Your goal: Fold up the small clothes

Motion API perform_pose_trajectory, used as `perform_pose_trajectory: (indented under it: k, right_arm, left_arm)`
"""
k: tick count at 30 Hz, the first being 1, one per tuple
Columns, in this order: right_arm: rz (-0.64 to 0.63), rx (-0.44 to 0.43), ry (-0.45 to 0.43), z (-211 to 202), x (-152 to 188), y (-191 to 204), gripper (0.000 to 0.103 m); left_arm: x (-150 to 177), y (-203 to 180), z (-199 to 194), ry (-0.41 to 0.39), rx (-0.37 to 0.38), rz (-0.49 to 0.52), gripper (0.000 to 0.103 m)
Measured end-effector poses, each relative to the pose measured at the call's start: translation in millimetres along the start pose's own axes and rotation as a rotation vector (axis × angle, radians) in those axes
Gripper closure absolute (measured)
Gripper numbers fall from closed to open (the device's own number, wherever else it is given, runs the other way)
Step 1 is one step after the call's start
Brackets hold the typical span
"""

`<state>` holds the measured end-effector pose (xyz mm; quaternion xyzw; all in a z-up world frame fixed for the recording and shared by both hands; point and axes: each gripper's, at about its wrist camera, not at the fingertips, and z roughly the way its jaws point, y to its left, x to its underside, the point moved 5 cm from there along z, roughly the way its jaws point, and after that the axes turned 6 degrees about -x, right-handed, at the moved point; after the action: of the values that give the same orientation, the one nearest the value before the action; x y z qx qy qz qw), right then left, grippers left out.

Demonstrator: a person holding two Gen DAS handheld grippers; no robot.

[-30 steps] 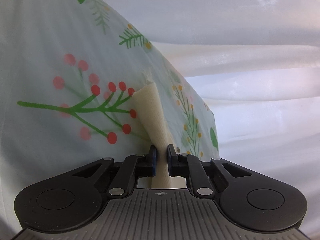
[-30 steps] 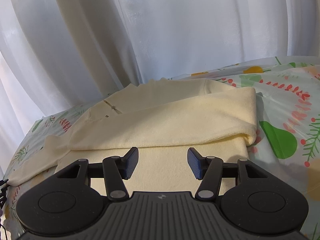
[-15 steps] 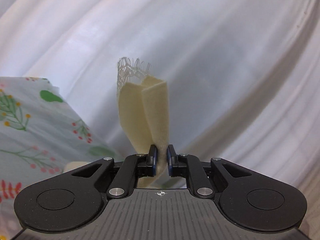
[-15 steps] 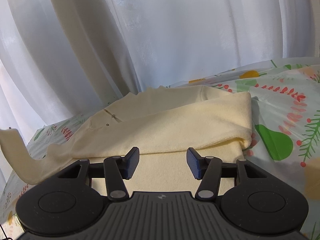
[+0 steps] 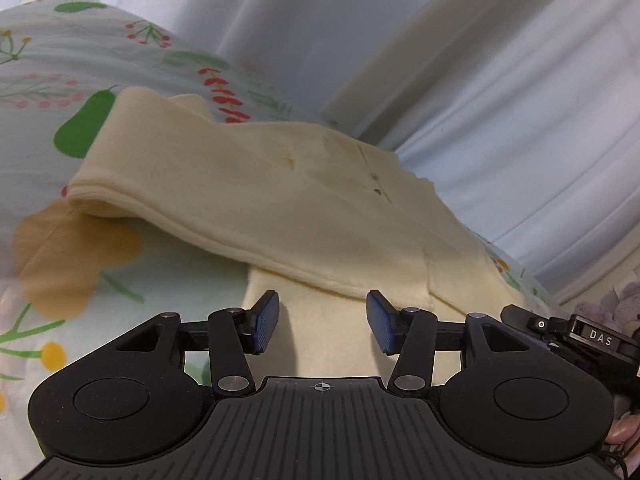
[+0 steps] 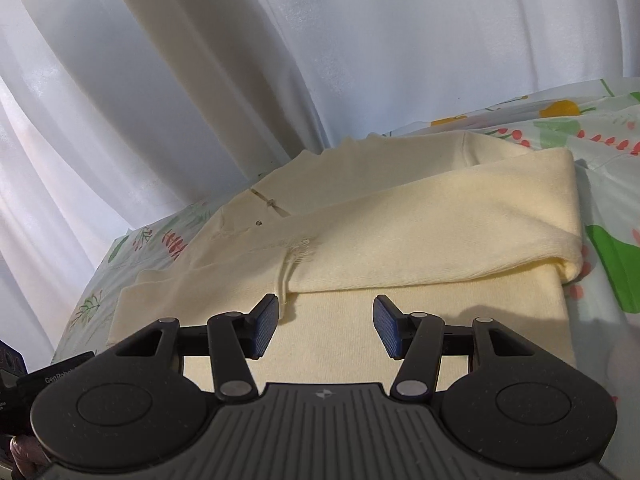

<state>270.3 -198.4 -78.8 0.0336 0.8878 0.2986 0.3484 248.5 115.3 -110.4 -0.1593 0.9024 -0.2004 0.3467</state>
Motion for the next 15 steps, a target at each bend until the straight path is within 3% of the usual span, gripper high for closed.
perform_pose_trajectory:
  k: [2, 5, 7, 10, 11, 14, 15]
  right_arm:
    - [0.000, -0.039, 0.037, 20.3, -1.7, 6.4, 0.054]
    - [0.014, -0.085, 0.113, 56.7, 0.5, 15.3, 0.061]
    - [0.032, -0.091, 0.154, 74.5, 3.3, 17.1, 0.065]
    - [0.045, -0.107, 0.145, 87.4, 0.6, 24.2, 0.068]
    - [0.048, -0.110, 0.146, 90.6, -0.5, 27.0, 0.072]
    - [0.034, -0.120, 0.169, 99.9, -0.2, 33.7, 0.097]
    - [0.008, -0.116, 0.155, 100.1, -1.7, 37.8, 0.097]
  left_arm:
    - [-1.6, 16.8, -4.0, -0.004, 0.015, -0.068, 0.052]
    - [-10.3, 30.8, -9.3, -0.034, -0.053, -0.114, 0.050]
    - [-13.5, 38.6, -10.0, -0.043, -0.053, -0.140, 0.050]
    - [-17.9, 49.3, -10.0, -0.039, -0.033, -0.189, 0.050]
    - [-19.6, 52.0, -9.4, -0.040, -0.032, -0.200, 0.050]
    - [-25.8, 58.7, -6.2, -0.054, -0.032, -0.230, 0.051]
    - [-28.9, 59.9, -6.0, -0.054, -0.035, -0.238, 0.052]
